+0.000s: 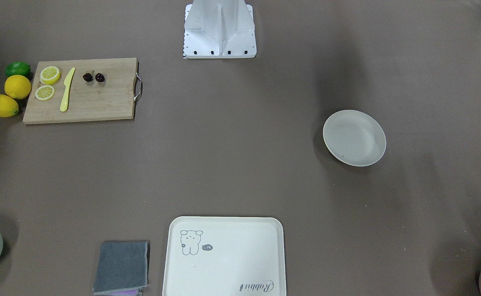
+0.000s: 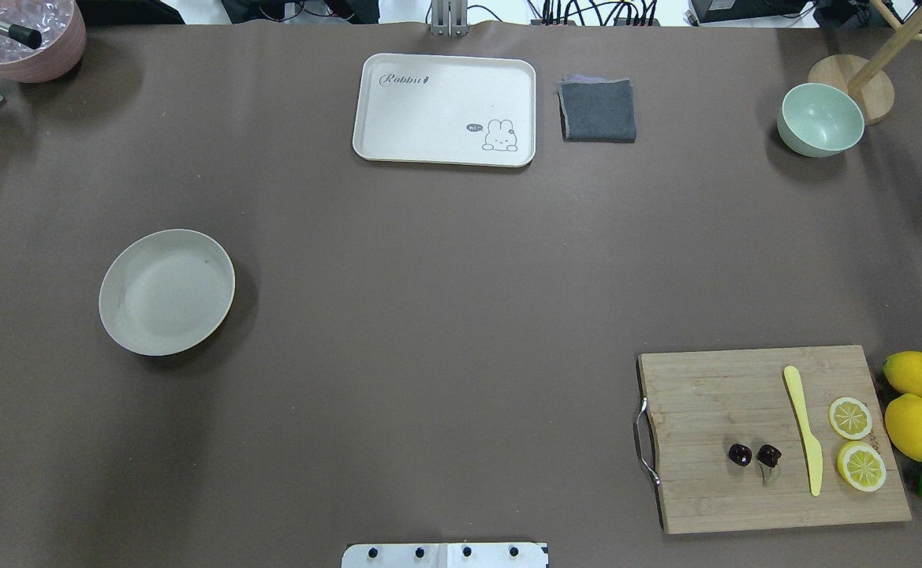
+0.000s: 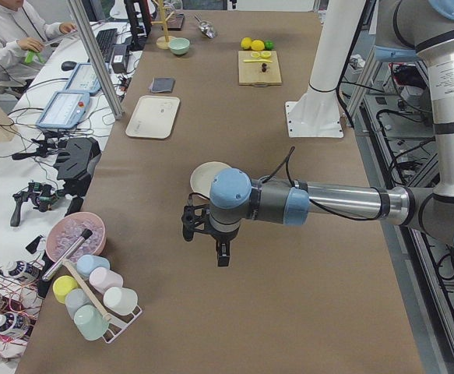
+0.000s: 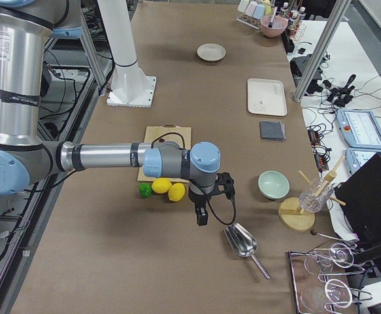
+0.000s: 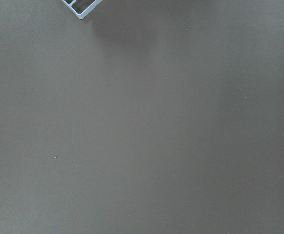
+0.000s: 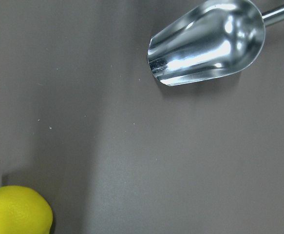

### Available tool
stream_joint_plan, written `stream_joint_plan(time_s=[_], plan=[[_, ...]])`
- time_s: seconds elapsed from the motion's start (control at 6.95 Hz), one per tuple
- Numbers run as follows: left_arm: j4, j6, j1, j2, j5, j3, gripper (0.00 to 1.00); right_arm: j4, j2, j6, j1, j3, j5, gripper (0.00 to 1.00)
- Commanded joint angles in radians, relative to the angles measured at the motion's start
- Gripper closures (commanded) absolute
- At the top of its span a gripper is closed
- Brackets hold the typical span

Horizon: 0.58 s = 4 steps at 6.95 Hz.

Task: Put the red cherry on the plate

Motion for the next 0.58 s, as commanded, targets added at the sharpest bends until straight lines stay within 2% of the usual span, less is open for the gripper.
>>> stream_joint_plan(time_s=[0.0,0.29,0.43], plan=[[-0.151,-0.002,-0.006,0.011,-0.001,0.007,0.02,0.000,0.007,0.003,0.005,0.023,-0.064,0.00],[-0.206,-0.006,-0.006,-0.004,0.002,0.014,0.02,0.003,0.017,0.002,0.008,0.130,-0.064,0.00],[-0.248,-0.006,-0.013,-0.024,0.005,0.011,0.02,0.047,0.108,0.002,0.009,0.121,-0.068,0.00]])
